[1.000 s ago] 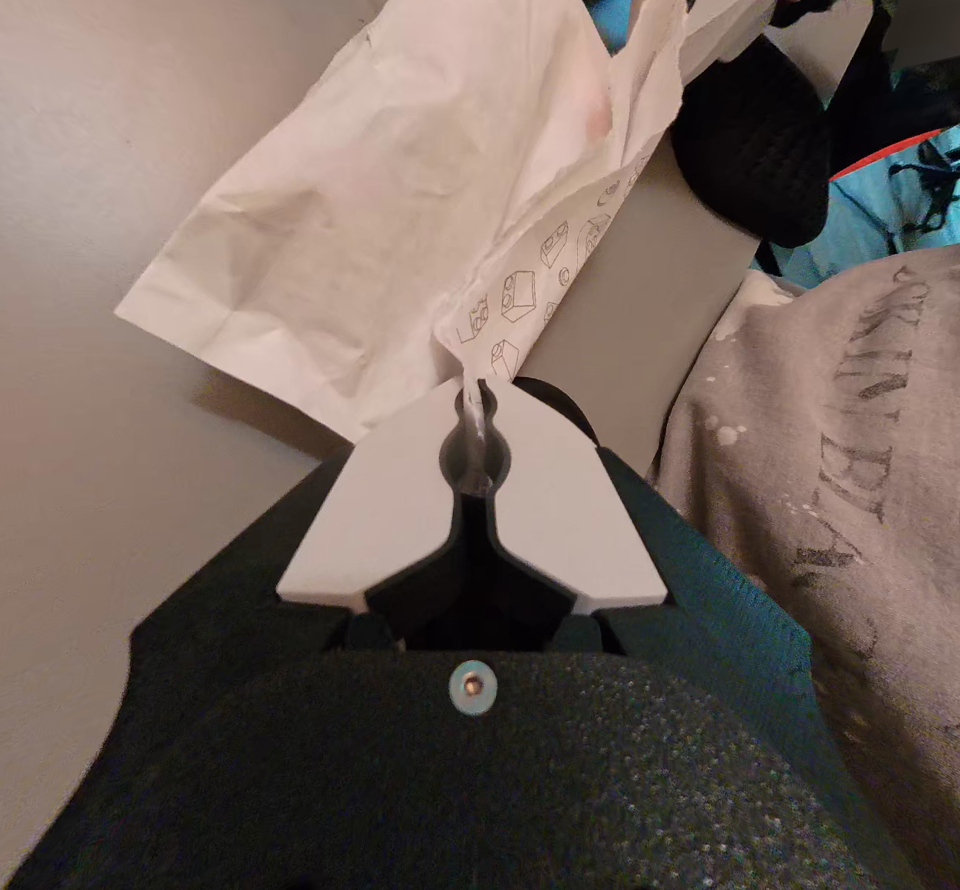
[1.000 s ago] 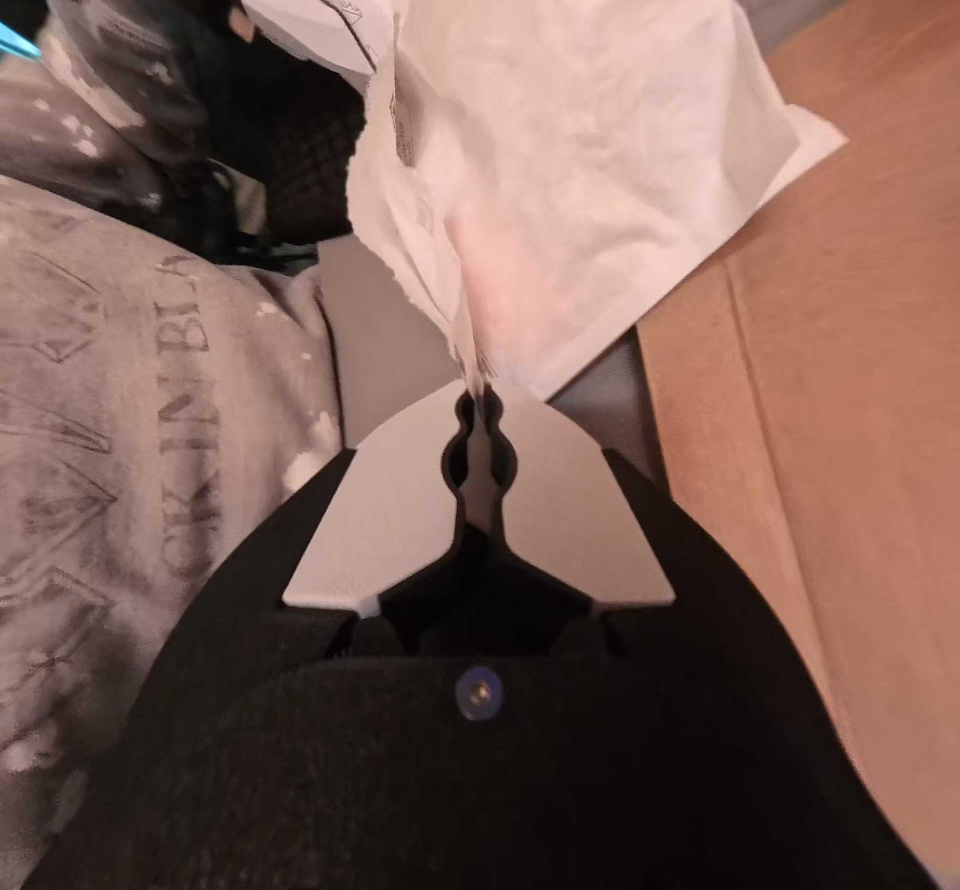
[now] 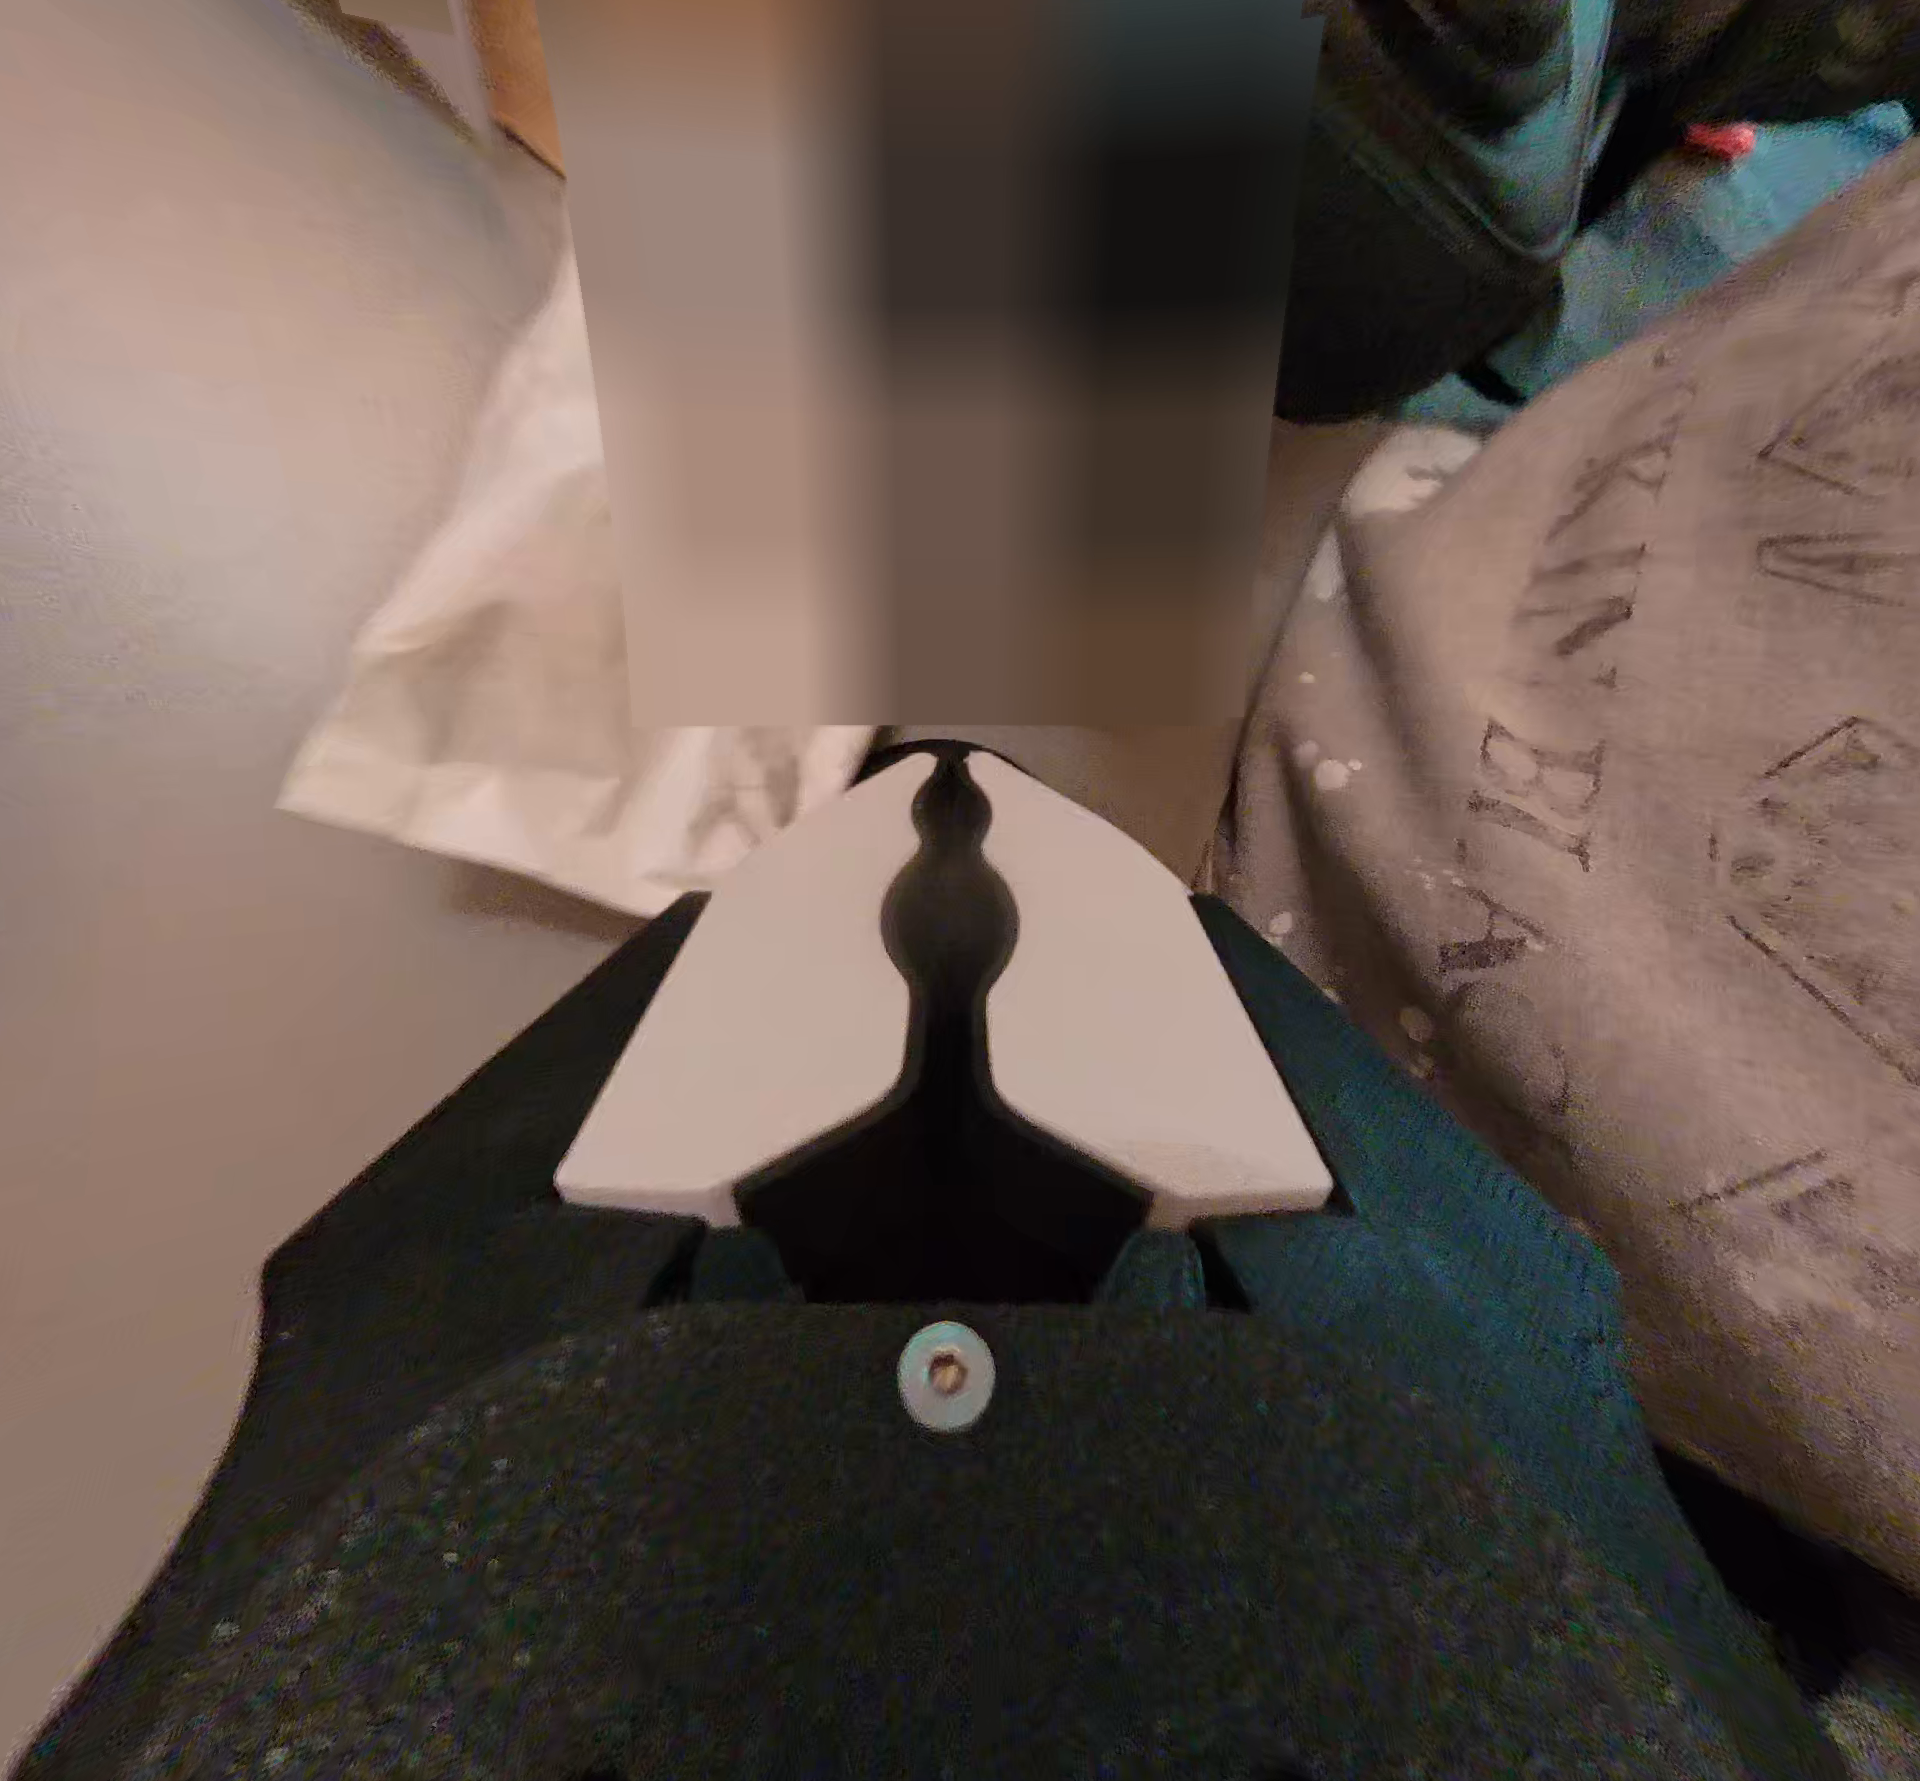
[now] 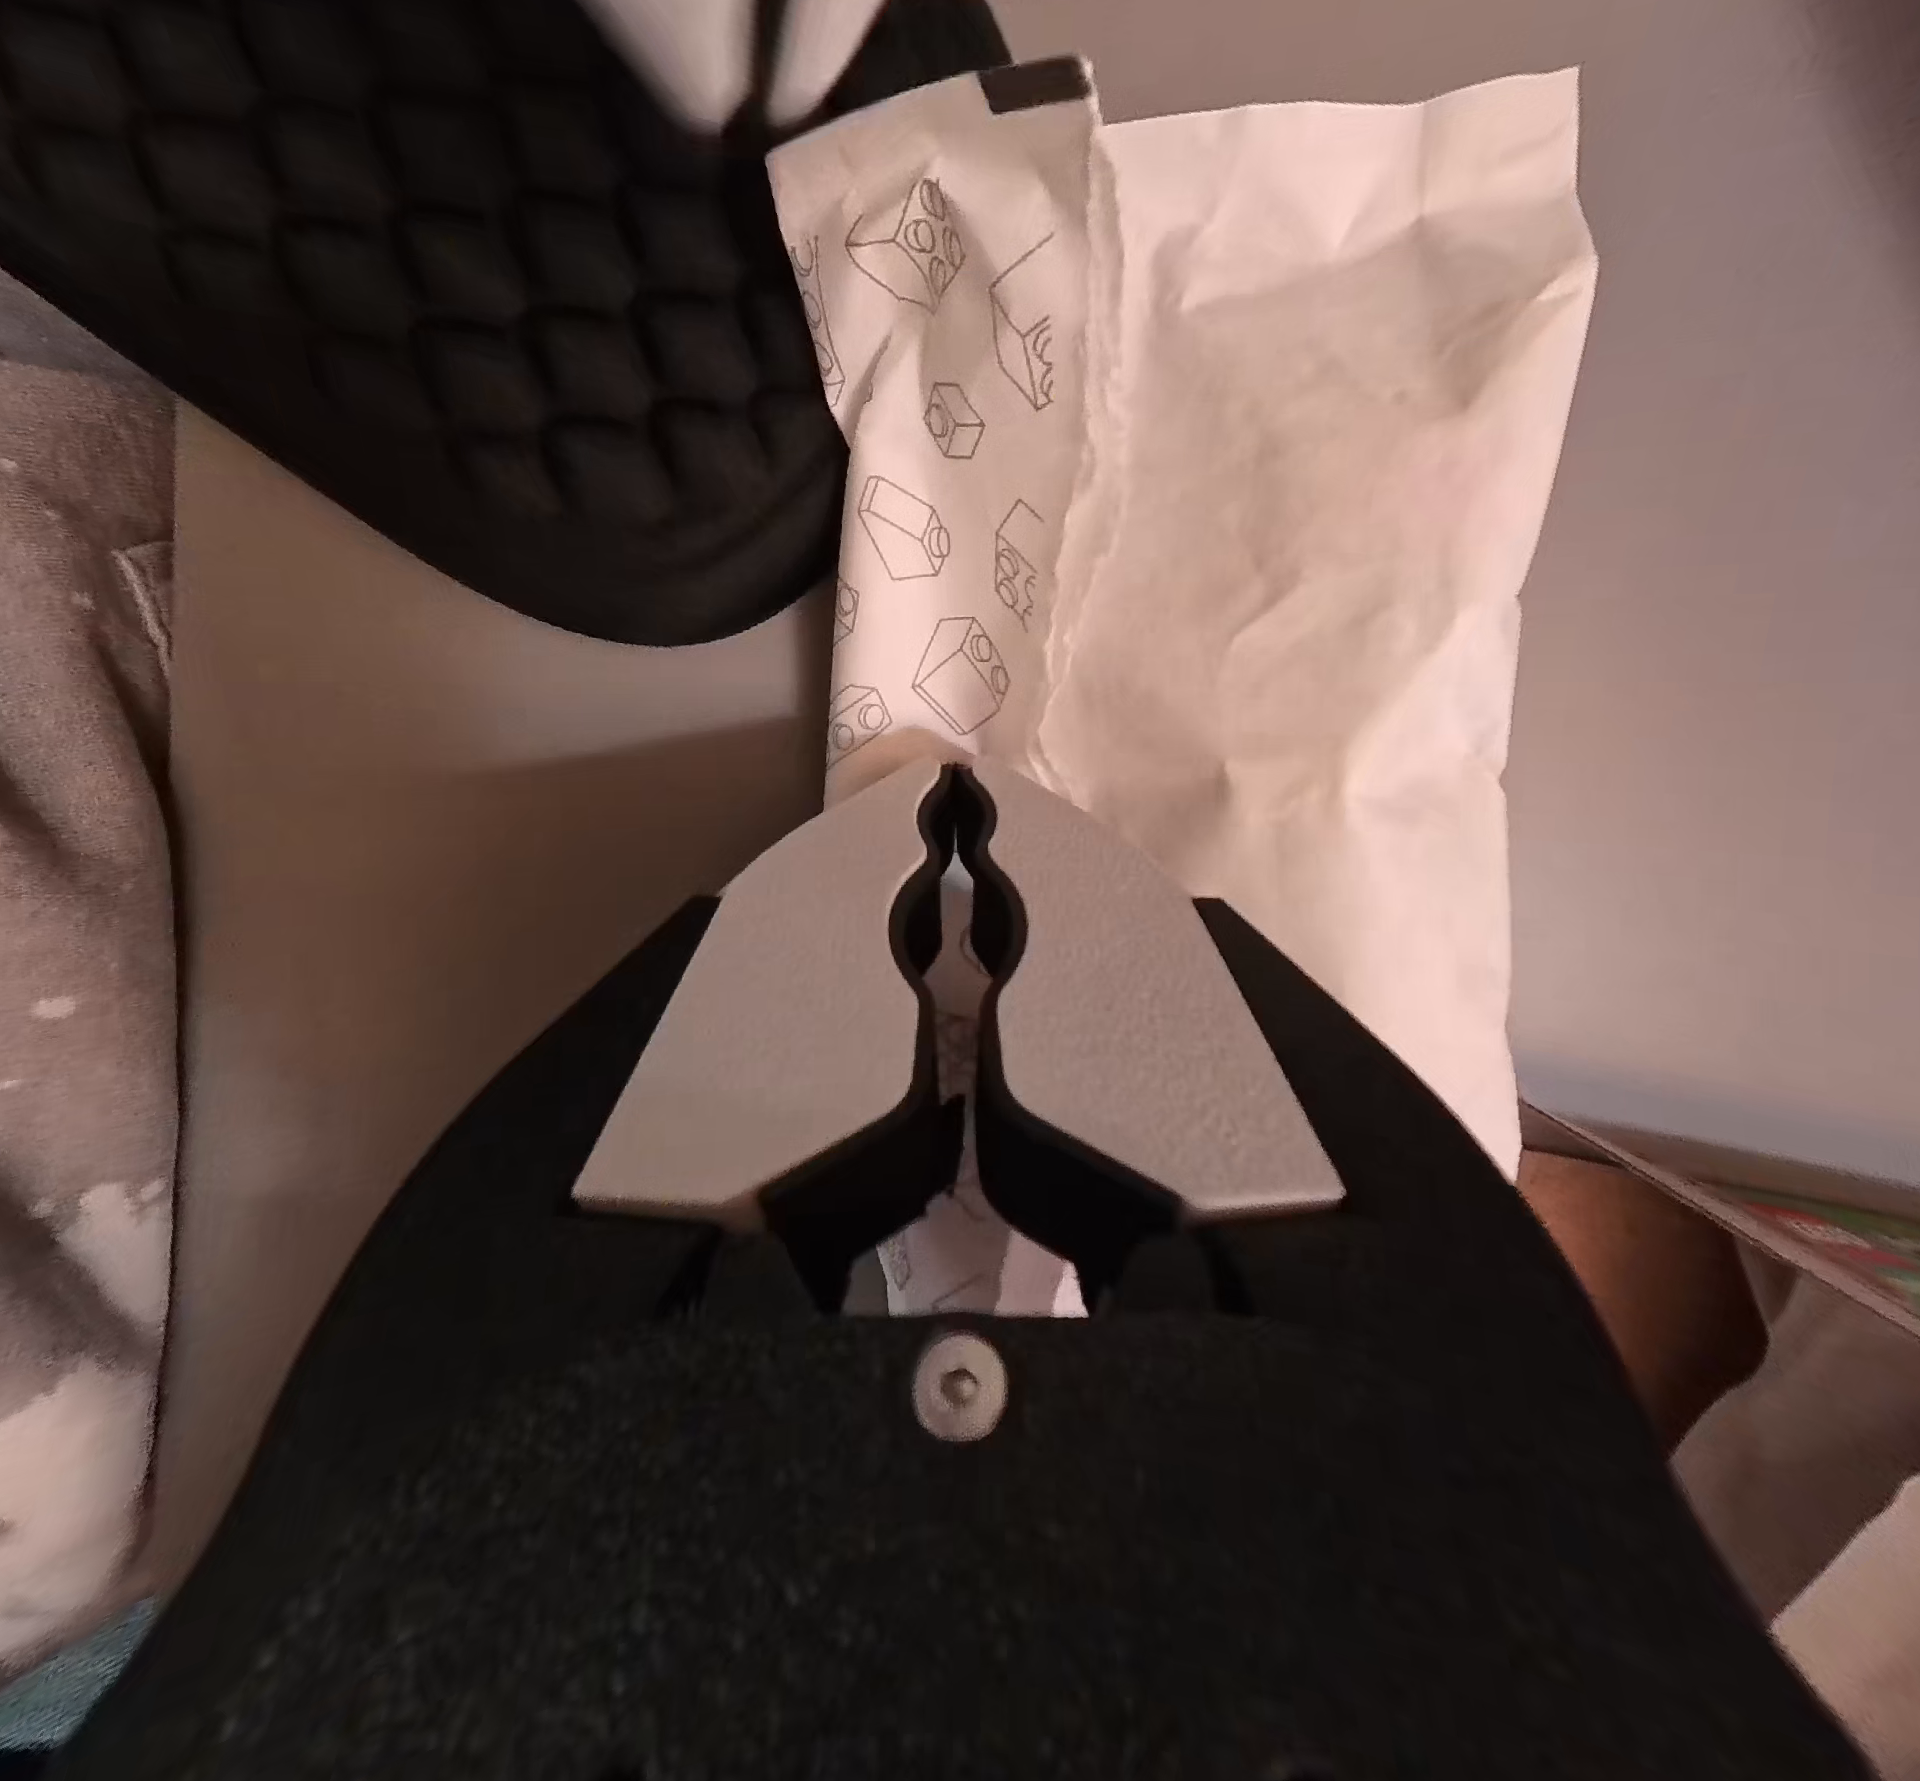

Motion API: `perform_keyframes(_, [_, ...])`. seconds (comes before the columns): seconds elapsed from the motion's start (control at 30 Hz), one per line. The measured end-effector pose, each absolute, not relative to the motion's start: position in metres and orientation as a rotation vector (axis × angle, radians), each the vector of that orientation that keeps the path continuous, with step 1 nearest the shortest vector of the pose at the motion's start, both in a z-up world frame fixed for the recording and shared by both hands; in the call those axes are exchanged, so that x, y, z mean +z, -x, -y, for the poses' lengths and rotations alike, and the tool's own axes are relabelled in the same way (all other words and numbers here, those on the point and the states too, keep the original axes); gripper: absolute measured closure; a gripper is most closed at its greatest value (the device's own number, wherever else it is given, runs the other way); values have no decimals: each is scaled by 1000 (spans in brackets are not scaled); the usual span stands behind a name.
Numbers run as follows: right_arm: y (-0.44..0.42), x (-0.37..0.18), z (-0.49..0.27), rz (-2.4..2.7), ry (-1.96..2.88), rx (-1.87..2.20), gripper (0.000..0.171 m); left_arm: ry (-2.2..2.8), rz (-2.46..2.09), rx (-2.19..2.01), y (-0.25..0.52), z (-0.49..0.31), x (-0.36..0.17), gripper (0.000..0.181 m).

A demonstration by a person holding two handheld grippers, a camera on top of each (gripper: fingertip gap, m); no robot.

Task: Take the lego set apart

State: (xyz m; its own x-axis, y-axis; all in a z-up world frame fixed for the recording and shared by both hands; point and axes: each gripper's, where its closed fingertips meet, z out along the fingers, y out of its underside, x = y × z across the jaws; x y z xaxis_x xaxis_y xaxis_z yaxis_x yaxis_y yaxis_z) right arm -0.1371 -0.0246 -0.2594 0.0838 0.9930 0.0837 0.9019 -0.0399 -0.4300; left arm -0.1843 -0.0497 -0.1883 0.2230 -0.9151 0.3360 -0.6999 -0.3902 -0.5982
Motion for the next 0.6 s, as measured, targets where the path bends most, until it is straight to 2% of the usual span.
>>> perform_keyframes(0.1, [137, -259, 24, 1868, 2001, 331, 171, 2222, -1588, -894, 168, 61, -221, 181])
perform_keyframes(0.17, [137, -260, 24, 1869, 1991, 311, 171, 2313, -1562, -691, 175, 40, -252, 181])
perform_keyframes(0.37, [124, -258, 23, 1878, 1976, 251, 171, 2415, -1412, -759, 193, 13, -258, 180])
perform_keyframes(0.6, [78, -247, 28, 1821, 1999, 234, 171, 2436, -1527, -690, 197, 10, -263, 180])
